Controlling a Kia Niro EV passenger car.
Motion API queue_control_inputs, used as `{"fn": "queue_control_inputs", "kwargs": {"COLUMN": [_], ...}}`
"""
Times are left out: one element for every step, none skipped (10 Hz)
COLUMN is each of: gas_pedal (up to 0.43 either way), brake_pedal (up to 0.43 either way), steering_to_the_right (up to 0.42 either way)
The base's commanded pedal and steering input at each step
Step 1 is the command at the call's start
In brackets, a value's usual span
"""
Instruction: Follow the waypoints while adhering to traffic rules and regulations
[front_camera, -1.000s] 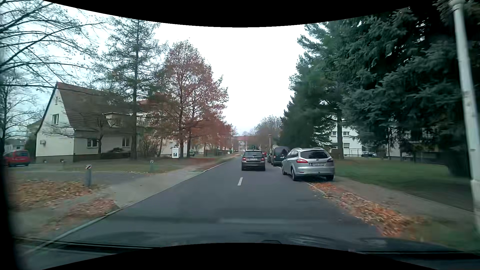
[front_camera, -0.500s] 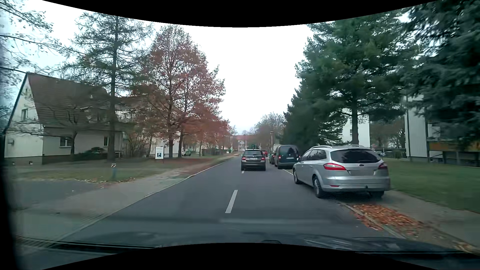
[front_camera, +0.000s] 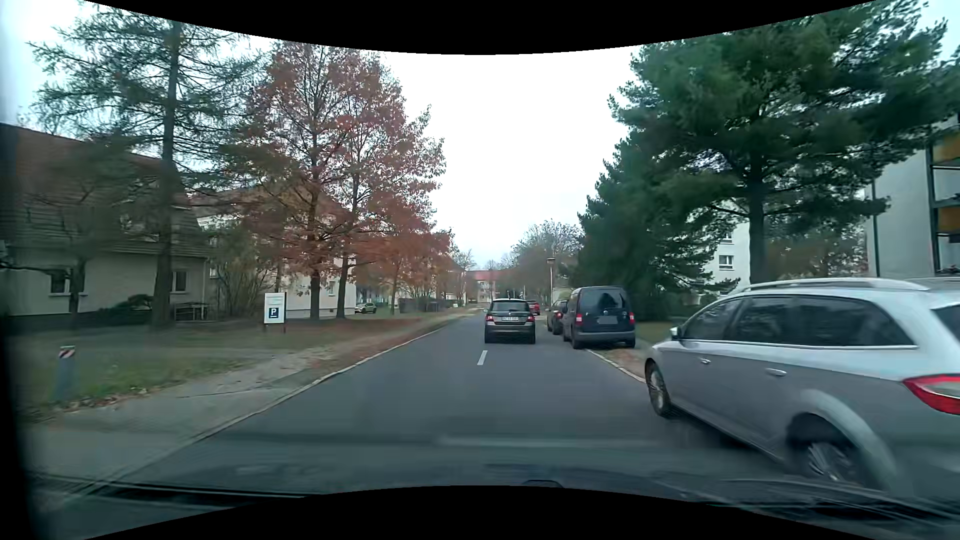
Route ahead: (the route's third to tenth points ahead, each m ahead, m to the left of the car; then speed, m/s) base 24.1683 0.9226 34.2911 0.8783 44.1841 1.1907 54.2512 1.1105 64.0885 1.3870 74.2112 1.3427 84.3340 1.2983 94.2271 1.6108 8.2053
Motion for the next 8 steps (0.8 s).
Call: {"fn": "queue_control_inputs", "kwargs": {"gas_pedal": [0.13, 0.13, 0.13, 0.13, 0.13, 0.13, 0.138, 0.138], "brake_pedal": [0.0, 0.0, 0.0, 0.0, 0.0, 0.0, 0.0, 0.0], "steering_to_the_right": [-0.002, -0.002, -0.002, -0.001, 0.0, -0.001, 0.001, 0.001]}}
